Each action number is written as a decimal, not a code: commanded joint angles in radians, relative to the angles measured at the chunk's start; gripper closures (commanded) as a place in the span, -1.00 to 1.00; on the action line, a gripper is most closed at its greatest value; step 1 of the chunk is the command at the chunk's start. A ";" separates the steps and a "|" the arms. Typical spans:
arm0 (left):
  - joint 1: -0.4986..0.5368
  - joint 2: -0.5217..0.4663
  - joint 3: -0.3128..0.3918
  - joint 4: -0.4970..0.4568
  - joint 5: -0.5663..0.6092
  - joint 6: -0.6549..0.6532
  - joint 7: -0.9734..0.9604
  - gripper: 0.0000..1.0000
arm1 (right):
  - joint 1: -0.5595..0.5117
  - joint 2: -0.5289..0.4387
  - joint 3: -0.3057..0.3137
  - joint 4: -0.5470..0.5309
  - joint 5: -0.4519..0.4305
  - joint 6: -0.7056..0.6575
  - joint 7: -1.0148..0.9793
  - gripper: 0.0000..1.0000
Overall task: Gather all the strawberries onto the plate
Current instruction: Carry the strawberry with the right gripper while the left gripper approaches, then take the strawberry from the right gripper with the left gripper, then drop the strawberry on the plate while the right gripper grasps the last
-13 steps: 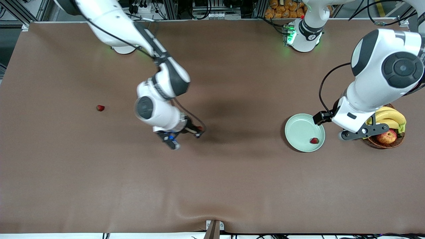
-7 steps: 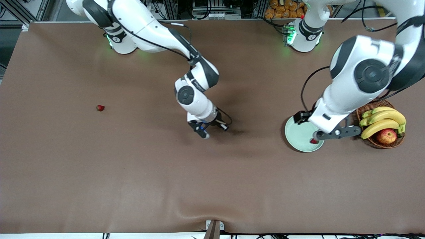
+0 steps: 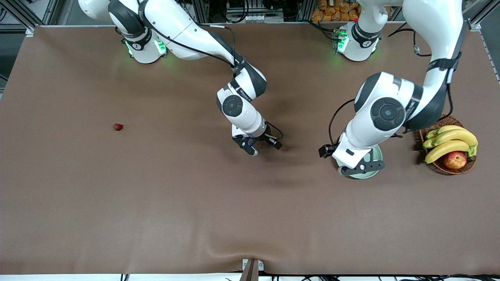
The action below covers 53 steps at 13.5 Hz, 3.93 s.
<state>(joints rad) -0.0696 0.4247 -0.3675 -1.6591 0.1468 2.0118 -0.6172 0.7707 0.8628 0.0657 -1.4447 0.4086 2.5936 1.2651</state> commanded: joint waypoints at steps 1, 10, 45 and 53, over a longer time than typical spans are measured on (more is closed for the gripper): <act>-0.013 -0.006 -0.001 -0.091 -0.003 0.083 -0.042 -1.00 | -0.056 -0.057 -0.018 0.015 -0.020 -0.140 -0.003 -1.00; -0.278 0.209 0.004 -0.035 0.132 0.231 -0.382 -1.00 | -0.394 -0.366 -0.055 -0.002 -0.050 -0.760 -0.335 -1.00; 0.302 0.035 -0.142 -0.295 0.224 0.126 0.146 0.86 | -0.677 -0.608 -0.359 -1.002 -0.274 -0.121 -1.512 -0.53; 0.375 -0.092 -0.189 -0.178 0.171 -0.057 0.146 -1.00 | -0.673 -0.584 -0.356 -0.999 -0.271 -0.104 -1.524 0.87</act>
<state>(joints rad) 0.3029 0.3928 -0.5241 -1.8900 0.3616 2.0508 -0.4713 0.0980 0.2870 -0.2929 -2.4272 0.1358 2.4515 -0.2253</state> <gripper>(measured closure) 0.115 0.617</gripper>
